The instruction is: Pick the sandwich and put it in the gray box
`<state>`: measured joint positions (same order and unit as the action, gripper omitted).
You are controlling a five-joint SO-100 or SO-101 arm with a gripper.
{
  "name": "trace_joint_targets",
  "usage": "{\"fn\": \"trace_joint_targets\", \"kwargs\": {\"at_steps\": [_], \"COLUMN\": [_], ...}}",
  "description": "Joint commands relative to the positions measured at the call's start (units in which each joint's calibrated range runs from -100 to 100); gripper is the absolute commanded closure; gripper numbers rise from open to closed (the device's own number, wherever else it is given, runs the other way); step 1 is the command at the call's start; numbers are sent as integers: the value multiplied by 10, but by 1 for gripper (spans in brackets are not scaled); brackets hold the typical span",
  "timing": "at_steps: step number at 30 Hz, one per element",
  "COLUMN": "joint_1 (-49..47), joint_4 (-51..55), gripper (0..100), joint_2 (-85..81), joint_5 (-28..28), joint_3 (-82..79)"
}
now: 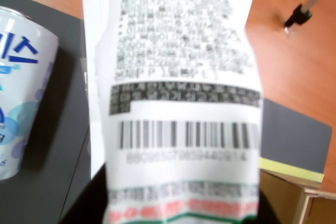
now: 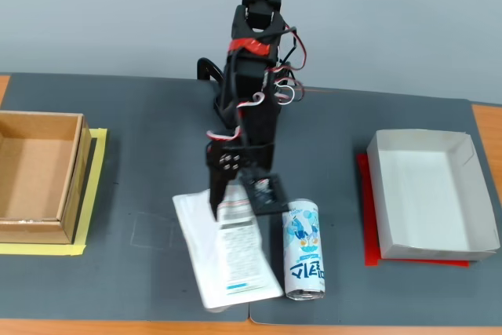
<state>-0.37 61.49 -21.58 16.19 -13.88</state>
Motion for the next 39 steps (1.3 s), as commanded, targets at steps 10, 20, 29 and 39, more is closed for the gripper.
{"fn": "trace_joint_targets", "kwargs": {"at_steps": [10, 20, 29, 39], "joint_1": [-148, -288, -378, -426], "joint_4": [1, -4, -10, -92], "gripper": [98, 98, 98, 98], "joint_2": [-112, -125, -110, -6], "joint_5": [-25, -89, -146, -165], "joint_3": [13, 16, 14, 18]}}
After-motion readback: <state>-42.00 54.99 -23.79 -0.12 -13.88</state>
